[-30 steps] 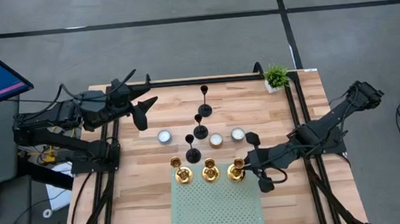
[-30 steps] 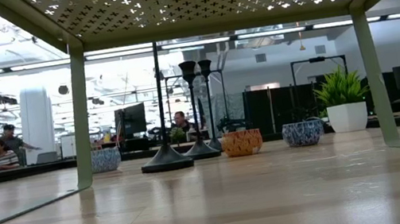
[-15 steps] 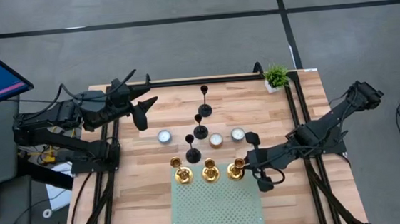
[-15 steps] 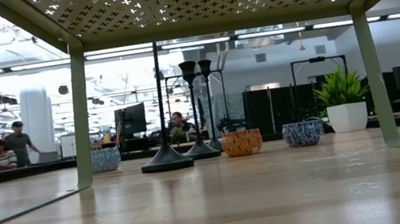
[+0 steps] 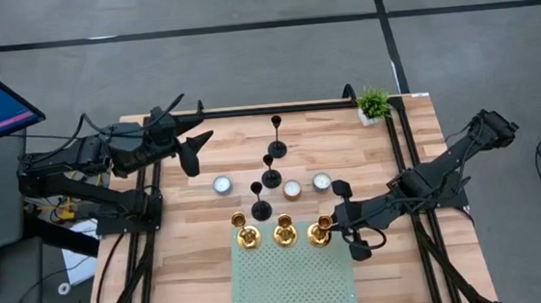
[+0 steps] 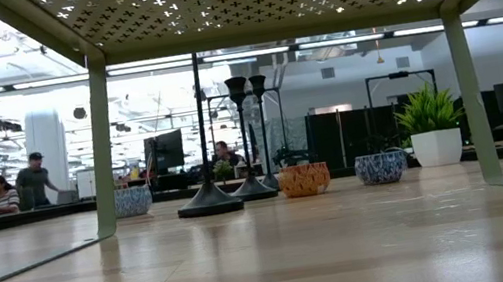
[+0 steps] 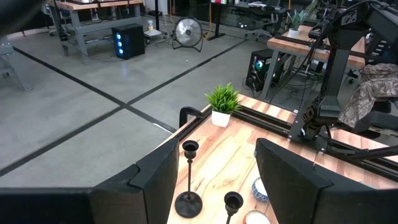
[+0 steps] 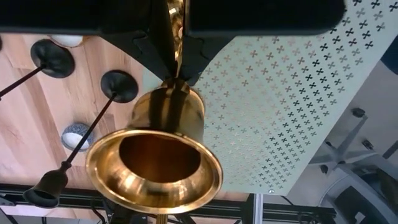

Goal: Pick & Place candle stick holders
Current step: Put the gold candle holder on the shelf aligned with the other gold candle holders, then put the bottom black candle holder on the shelf

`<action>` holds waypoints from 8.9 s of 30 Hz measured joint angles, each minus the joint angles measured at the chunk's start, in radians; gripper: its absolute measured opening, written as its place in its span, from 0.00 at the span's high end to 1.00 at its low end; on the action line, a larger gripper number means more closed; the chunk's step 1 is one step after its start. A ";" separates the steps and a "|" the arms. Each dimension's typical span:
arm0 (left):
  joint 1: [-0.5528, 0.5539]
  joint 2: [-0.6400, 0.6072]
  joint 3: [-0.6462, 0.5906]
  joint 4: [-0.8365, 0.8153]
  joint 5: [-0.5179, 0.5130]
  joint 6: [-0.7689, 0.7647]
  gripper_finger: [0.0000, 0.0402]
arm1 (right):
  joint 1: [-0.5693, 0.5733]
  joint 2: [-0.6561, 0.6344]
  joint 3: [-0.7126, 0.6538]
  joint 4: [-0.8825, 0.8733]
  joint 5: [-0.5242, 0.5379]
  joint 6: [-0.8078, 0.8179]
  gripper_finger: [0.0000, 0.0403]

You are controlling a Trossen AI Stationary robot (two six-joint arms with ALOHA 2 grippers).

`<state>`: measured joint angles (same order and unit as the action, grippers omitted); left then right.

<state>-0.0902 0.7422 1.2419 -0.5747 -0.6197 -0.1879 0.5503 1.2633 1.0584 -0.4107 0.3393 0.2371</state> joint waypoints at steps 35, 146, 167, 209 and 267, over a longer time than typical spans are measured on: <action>0.000 0.069 -0.175 -0.123 0.286 -0.060 0.33 | -0.003 -0.263 0.067 -0.039 0.051 0.053 0.48; 0.175 0.281 -0.644 0.662 0.911 0.102 0.50 | -0.003 -0.308 0.066 -0.113 0.112 0.205 0.54; 0.162 0.321 -0.644 0.810 1.014 0.049 0.49 | -0.014 -0.308 0.066 -0.136 0.135 0.198 0.54; 0.142 0.121 -0.642 0.957 0.741 0.158 0.97 | -0.042 -0.308 0.066 -0.131 0.131 0.209 0.54; -1.168 0.433 0.156 0.241 -0.648 -0.109 0.97 | -0.040 -0.264 0.066 -0.045 0.104 0.201 0.54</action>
<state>-1.2582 1.1751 1.3975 -0.3342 -1.2678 -0.2967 0.5098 0.9997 1.1248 -0.4561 0.4429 0.4385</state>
